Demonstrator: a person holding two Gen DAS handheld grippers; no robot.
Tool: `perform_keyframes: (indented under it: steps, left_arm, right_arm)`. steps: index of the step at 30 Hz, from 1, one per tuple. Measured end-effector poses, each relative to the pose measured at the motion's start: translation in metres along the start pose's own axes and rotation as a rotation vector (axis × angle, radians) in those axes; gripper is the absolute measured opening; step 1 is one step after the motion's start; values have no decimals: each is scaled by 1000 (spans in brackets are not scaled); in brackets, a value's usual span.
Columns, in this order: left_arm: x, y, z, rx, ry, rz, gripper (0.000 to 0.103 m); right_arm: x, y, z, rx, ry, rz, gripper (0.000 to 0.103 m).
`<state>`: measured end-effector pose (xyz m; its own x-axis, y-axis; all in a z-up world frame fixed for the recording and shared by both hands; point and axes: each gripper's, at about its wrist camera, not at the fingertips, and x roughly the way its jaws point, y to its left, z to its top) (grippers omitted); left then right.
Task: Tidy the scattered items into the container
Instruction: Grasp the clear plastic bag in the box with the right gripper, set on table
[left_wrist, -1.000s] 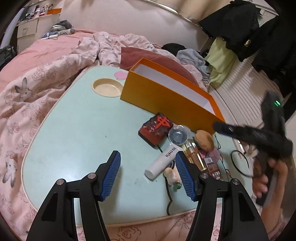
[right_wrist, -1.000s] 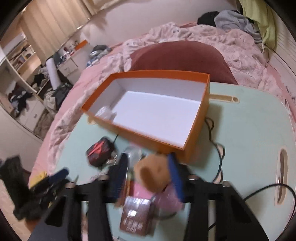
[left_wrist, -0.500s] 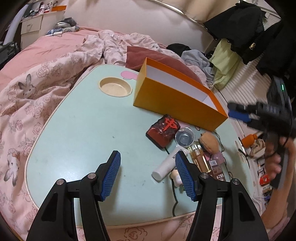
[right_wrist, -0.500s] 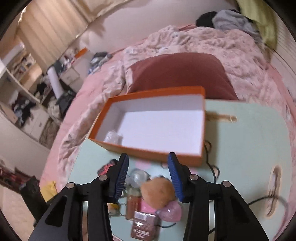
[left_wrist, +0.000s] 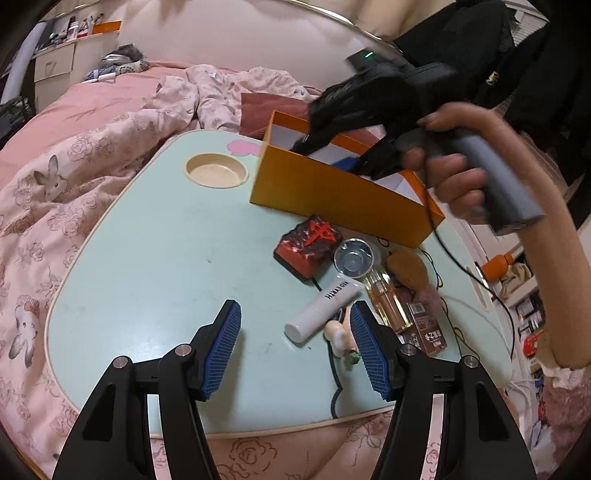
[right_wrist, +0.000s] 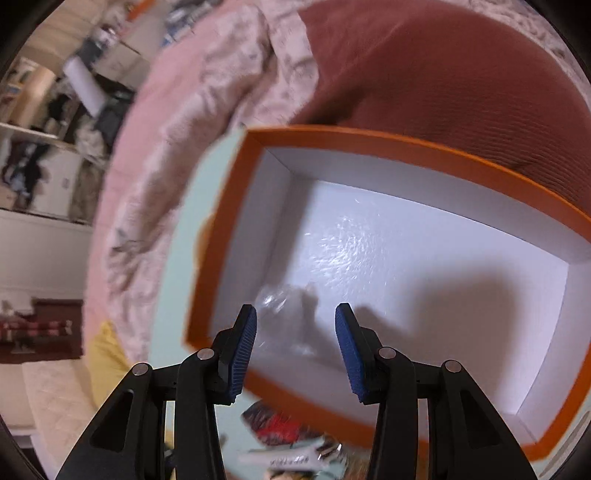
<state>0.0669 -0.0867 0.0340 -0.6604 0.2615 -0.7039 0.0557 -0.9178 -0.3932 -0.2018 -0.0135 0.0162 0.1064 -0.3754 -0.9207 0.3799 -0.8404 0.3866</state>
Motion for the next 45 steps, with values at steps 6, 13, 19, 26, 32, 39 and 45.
perform_keyframes:
  steps: [6,13,19,26,32,39,45]
  left_arm:
    - [-3,7,-1,-33,-11,-10,62]
    - [3,9,-6,-39,10,-11,62]
    - [2,10,-7,-32,10,1,62]
    - [0,8,-9,-4,14,21,62]
    - [5,-3,-11,32,36,26,62]
    - [6,-8,-13,47,48,34,62]
    - [9,-17,-15,70,61,33,62]
  right_arm:
    - [-2,8,3,-64,-26,-41,33]
    - [-35,-6,-4,-20,-118,42,17]
    - [-106,-7,-46,-67,-290,67,17]
    - [-148,-45,-159,-113,-403,84,17]
    - [-106,-97,-210,-8,-308,108,17]
    - [-82,-106,-231,-17,-268,7,18]
    - [-77,-104,-217,-26,-348,-50,23]
